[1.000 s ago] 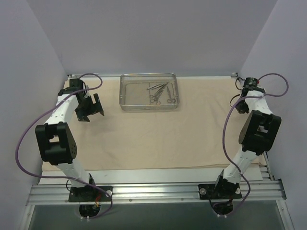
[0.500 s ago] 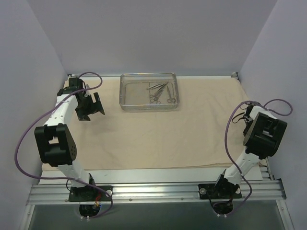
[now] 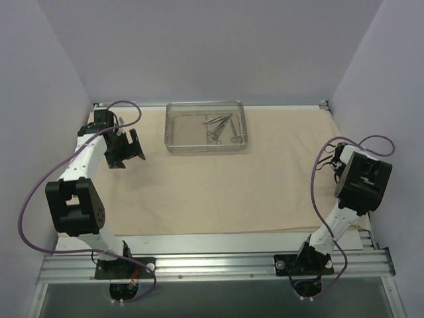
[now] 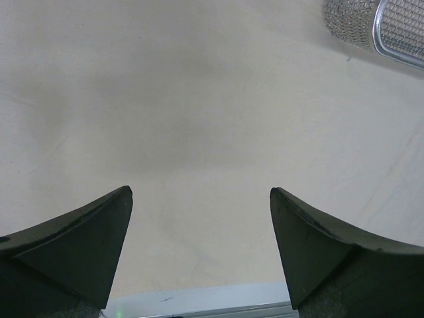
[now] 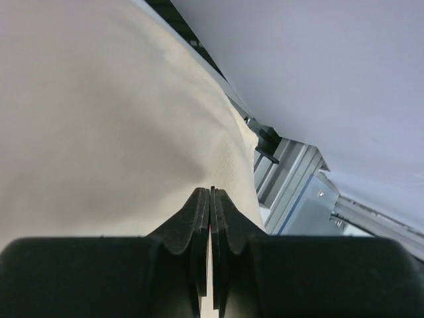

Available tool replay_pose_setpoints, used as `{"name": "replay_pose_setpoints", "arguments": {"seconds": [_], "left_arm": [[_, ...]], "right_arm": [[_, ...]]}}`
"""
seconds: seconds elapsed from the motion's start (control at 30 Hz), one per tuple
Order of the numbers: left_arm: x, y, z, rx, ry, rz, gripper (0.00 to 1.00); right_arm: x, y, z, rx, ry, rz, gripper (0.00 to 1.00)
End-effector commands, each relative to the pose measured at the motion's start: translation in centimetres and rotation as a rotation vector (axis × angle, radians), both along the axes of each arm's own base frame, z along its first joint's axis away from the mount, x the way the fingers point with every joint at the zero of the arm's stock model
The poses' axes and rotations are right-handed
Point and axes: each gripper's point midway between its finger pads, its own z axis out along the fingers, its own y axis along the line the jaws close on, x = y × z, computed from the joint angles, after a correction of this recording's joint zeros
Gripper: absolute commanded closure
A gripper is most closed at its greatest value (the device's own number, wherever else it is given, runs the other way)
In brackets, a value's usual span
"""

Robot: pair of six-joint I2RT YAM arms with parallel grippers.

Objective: Open and lay out the surgical kit
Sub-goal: Smooth out the surgical kit at the center of the board.

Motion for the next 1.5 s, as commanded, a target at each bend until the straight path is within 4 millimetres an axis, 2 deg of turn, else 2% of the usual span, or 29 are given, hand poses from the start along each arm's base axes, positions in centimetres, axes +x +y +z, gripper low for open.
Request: {"name": "replay_pose_setpoints", "arguments": {"seconds": [0.0,0.03,0.1,0.17,0.3,0.4,0.47,0.57,0.63,0.73,0.83,0.87,0.9,0.97,1.0,1.03,1.07,1.1,1.13,1.17,1.2,1.33,1.47], "left_arm": [[0.6,-0.1,1.7,-0.001,-0.067,-0.013,0.06],[0.6,-0.2,1.6,-0.003,-0.063,-0.015,0.06],[0.5,-0.2,1.6,-0.005,-0.058,-0.014,0.06],[0.6,-0.2,1.4,-0.007,-0.056,-0.014,0.06],[0.6,-0.5,1.1,-0.018,-0.049,-0.018,0.06],[0.7,-0.7,1.1,-0.028,-0.055,-0.020,0.06],[0.6,-0.7,1.0,-0.028,-0.052,-0.018,0.06],[0.4,-0.7,0.9,-0.031,-0.054,-0.017,0.06],[0.5,-0.7,1.1,-0.034,-0.063,-0.017,0.06],[0.3,-0.9,1.1,-0.038,-0.072,-0.019,0.06],[0.2,-1.0,1.1,-0.045,-0.092,-0.017,0.06],[0.1,-1.0,1.1,-0.045,-0.095,-0.019,0.06],[0.0,-1.0,1.2,-0.047,-0.100,-0.016,0.06],[-0.3,-1.0,1.3,-0.046,-0.108,-0.017,0.06],[-0.6,-1.0,1.4,-0.041,-0.113,-0.018,0.06],[-0.6,-1.0,1.7,-0.038,-0.125,-0.019,0.06],[-1.0,-1.0,1.4,-0.037,-0.118,-0.018,0.06],[-1.2,-1.0,1.3,-0.036,-0.120,-0.021,0.06],[-1.3,-1.0,1.6,-0.034,-0.127,-0.022,0.06],[-1.7,-1.0,1.3,-0.035,-0.118,-0.022,0.06],[-1.8,-1.0,1.3,-0.033,-0.117,-0.023,0.06],[-1.8,-1.1,1.0,-0.036,-0.111,-0.027,0.06],[-1.3,-1.1,1.4,-0.033,-0.116,-0.029,0.06]], "right_arm": [[3.5,1.0,6.3,-0.122,-0.113,0.099,1.00],[4.1,1.4,6.8,-0.116,-0.139,0.112,1.00],[3.9,2.1,7.3,-0.092,-0.177,0.101,1.00],[3.0,2.4,6.7,-0.056,-0.161,0.106,0.98],[3.2,2.7,5.8,-0.004,-0.120,0.149,1.00],[2.9,1.7,5.8,-0.042,-0.024,0.163,1.00],[3.2,1.8,4.5,0.001,0.008,0.179,1.00],[4.5,2.8,4.1,0.022,0.050,0.305,0.97],[3.8,2.6,3.7,0.012,0.082,0.331,0.96],[2.8,1.9,2.9,0.063,0.102,0.340,1.00],[3.3,2.8,2.7,0.125,0.096,0.446,1.00],[3.5,3.1,3.1,0.164,0.123,0.540,1.00],[3.6,3.7,2.7,0.205,0.130,0.596,1.00],[1.8,3.4,2.2,0.243,0.249,0.672,1.00],[0.0,3.2,1.1,0.267,0.316,0.673,1.00],[-0.1,2.5,1.2,0.264,0.318,0.671,1.00],[-1.9,2.6,0.2,0.293,0.334,0.662,1.00],[-2.9,2.0,-0.3,0.320,0.300,0.642,1.00],[-3.3,3.1,-1.3,0.404,0.254,0.660,1.00],[-4.8,3.5,-1.8,0.425,0.269,0.657,1.00],[-5.4,3.4,-1.9,0.421,0.292,0.664,1.00],[-6.2,2.2,-1.5,0.383,0.319,0.614,1.00],[-5.3,1.6,-0.1,0.359,0.294,0.566,1.00]]}}
